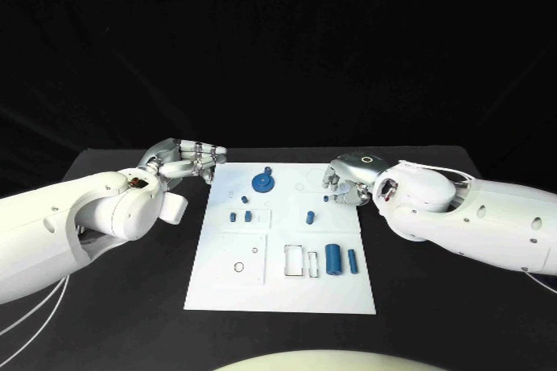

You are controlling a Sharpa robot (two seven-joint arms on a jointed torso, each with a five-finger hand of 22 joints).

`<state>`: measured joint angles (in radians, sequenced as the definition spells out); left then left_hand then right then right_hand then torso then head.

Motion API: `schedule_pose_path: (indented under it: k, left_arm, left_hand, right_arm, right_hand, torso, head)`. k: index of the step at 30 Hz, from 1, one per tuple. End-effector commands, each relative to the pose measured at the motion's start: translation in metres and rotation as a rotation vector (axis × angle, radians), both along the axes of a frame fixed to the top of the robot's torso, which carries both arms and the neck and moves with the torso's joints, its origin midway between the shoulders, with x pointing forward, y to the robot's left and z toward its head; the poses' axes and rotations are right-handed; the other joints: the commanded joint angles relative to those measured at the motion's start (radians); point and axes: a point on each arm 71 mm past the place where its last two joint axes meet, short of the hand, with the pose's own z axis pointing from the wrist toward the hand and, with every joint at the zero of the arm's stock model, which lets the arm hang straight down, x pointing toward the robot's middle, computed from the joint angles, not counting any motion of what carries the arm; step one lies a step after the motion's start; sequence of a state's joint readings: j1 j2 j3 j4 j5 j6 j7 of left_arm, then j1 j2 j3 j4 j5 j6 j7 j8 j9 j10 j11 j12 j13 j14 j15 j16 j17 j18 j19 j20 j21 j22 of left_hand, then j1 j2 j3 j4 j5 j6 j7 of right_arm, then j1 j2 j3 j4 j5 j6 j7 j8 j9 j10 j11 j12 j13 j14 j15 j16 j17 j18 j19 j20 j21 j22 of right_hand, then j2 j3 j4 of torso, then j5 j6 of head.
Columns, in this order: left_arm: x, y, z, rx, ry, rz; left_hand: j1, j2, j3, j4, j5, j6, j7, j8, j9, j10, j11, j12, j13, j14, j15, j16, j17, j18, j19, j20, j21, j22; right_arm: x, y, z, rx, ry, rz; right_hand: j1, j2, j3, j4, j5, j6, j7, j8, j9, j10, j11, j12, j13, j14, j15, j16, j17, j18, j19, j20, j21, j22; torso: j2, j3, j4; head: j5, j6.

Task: Assemble the parts on the task board

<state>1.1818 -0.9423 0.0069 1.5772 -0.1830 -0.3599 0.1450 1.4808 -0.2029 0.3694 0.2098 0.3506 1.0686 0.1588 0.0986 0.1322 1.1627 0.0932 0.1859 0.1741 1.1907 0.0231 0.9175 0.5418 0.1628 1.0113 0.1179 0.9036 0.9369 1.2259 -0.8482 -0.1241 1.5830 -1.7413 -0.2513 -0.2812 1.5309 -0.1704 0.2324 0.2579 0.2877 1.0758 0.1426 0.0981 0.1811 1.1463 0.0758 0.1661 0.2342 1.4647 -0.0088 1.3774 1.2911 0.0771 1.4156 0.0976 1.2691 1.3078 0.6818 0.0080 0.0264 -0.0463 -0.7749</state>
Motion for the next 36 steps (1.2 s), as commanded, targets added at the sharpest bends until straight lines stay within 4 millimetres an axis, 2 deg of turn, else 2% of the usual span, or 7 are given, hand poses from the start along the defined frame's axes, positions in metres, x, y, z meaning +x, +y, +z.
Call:
schedule_pose_path:
  k: [1, 4, 10, 32, 36]
  left_arm:
    - [-0.001, -0.002, 0.004, -0.117, 0.003, 0.008]
    - [-0.002, -0.001, 0.004, -0.126, 0.006, 0.011]
    - [-0.003, 0.001, 0.004, -0.128, 0.011, 0.018]
    - [-0.004, 0.001, 0.004, -0.131, 0.019, 0.009]
    - [-0.004, 0.001, 0.004, -0.130, 0.021, 0.008]
  left_hand:
    - [0.005, 0.012, -0.002, -0.006, 0.000, 0.004, 0.002, 0.006, -0.002, 0.002, -0.003, 0.006, 0.002, 0.004, -0.007, -0.005, -0.003, 0.012, 0.002, -0.004, -0.005, -0.002]
    - [0.007, 0.014, -0.002, -0.008, 0.000, 0.004, 0.003, 0.006, -0.002, 0.000, -0.003, 0.007, 0.002, 0.004, -0.007, -0.006, -0.004, 0.012, 0.002, -0.005, -0.007, -0.004]
    - [0.006, 0.018, -0.003, -0.009, 0.000, 0.000, 0.006, 0.005, -0.004, -0.005, -0.001, 0.009, 0.002, 0.004, -0.006, -0.007, -0.006, 0.013, 0.002, -0.005, -0.012, -0.008]
    - [0.009, 0.020, -0.005, -0.016, -0.001, -0.006, 0.009, 0.005, -0.007, -0.014, 0.002, 0.013, 0.003, 0.002, -0.004, -0.010, -0.011, 0.014, -0.001, -0.004, -0.024, -0.019]
    - [0.009, 0.020, -0.005, -0.017, 0.000, -0.007, 0.010, 0.005, -0.007, -0.015, 0.003, 0.013, 0.003, 0.001, -0.004, -0.010, -0.011, 0.014, -0.002, -0.004, -0.027, -0.021]
  right_arm:
    - [0.001, 0.003, -0.003, -0.058, -0.018, 0.002]
    - [0.001, 0.006, -0.005, -0.060, -0.014, 0.009]
    - [0.003, 0.009, -0.009, -0.070, -0.002, 0.013]
    - [0.006, 0.011, -0.022, -0.096, 0.029, 0.010]
    - [0.007, 0.013, -0.025, -0.094, 0.032, 0.013]
  right_hand:
    - [0.002, -0.011, 0.007, -0.001, 0.003, 0.007, 0.000, -0.004, -0.001, 0.011, 0.000, -0.008, -0.005, 0.051, 0.007, 0.005, 0.003, -0.011, 0.006, 0.000, 0.007, 0.106]
    - [0.007, -0.009, 0.017, -0.005, 0.002, 0.012, 0.000, -0.006, -0.001, 0.017, -0.001, -0.012, -0.014, 0.051, 0.007, 0.006, 0.004, -0.012, 0.009, 0.000, 0.012, 0.110]
    - [0.020, -0.008, 0.043, -0.017, 0.006, 0.024, -0.002, -0.008, -0.001, 0.034, -0.003, -0.018, -0.028, 0.051, 0.006, 0.008, 0.005, -0.012, 0.011, -0.002, 0.015, 0.114]
    - [0.016, -0.010, 0.057, -0.020, 0.008, 0.031, -0.003, -0.010, -0.001, 0.044, -0.004, -0.022, -0.037, 0.051, 0.005, 0.008, 0.004, -0.014, 0.013, -0.003, 0.020, 0.118]
    - [0.014, -0.008, 0.063, -0.021, 0.009, 0.034, -0.004, -0.010, -0.001, 0.049, -0.005, -0.023, -0.040, 0.051, 0.004, 0.009, 0.005, -0.014, 0.014, -0.003, 0.022, 0.120]
  torso:
    - [0.001, 0.0003, 0.0014]
    - [0.000, 0.0002, 0.0026]
    - [0.000, 0.0008, 0.0011]
    - [0.000, 0.0028, 0.0002]
    - [0.000, 0.0019, 0.0004]
  head:
    - [-0.002, -0.002]
    - [-0.004, -0.003]
    - [0.000, -0.006]
    - [0.005, -0.010]
    - [0.004, -0.010]
